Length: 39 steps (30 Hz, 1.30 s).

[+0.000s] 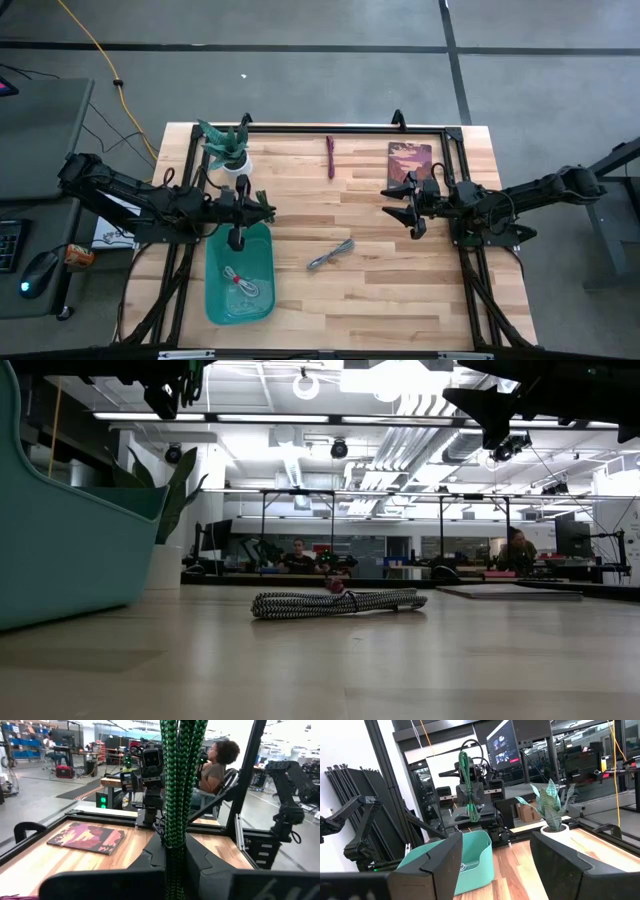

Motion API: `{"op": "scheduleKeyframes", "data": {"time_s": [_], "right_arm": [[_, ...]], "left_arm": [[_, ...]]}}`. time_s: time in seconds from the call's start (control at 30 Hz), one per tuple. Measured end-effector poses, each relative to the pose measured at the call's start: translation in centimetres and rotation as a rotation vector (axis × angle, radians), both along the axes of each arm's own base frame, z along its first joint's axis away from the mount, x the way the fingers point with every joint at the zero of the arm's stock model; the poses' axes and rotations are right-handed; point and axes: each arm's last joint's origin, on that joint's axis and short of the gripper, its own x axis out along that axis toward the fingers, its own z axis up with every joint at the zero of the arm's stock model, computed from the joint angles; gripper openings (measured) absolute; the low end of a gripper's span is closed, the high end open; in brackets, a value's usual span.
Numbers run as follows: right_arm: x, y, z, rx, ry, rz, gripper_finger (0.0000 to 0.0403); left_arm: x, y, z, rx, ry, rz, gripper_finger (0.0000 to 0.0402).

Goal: Pick and place USB-C Cables
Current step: Put the green black charger cable into the green bin

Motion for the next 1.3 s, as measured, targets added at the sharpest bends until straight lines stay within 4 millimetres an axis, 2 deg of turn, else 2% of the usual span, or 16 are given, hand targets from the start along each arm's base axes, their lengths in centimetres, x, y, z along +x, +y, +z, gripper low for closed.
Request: {"op": "scheduleKeyframes", "data": {"time_s": [0.17,0.27,0.43,0.57,0.67,0.8,0.9,1.07,1.3], "right_arm": [[0.0,0.0,0.0,0.0,0.0,0.0,0.0225],[0.0,0.0,0.0,0.0,0.0,-0.002,0.0225],[0.0,-0.1,0.0,0.003,0.0,-0.019,0.0225],[0.0,-0.1,0.0,0.005,-0.002,-0.022,0.0225],[0.0,-0.1,0.0,0.008,-0.003,-0.021,0.0225],[0.0,-0.1,0.1,0.009,-0.004,-0.021,0.0225],[0.0,-0.1,0.1,0.011,-0.004,-0.028,0.0225],[0.0,-0.2,0.1,0.014,-0.003,-0.056,0.0225],[0.0,-0.2,0.1,0.013,-0.004,-0.063,0.0225]], "left_arm": [[0.2,-0.7,0.7,0.026,0.092,-0.154,0.0],[0.2,-1.8,1.9,0.087,0.272,-0.24,0.0],[-0.3,-3.8,3.9,0.168,0.565,-0.278,0.0],[-0.5,-5.8,4.0,0.171,0.762,-0.309,0.0],[-0.3,-7.9,2.9,0.236,0.879,-0.337,0.0],[0.2,-10.5,0.0,0.356,1.049,-0.418,0.0],[0.6,-11.7,-2.3,0.428,1.192,-0.446,0.0],[1.5,-12.3,-5.4,0.483,1.372,-0.481,0.0],[2.7,-12.1,-7.7,0.517,1.48,-0.498,0.0]]}}
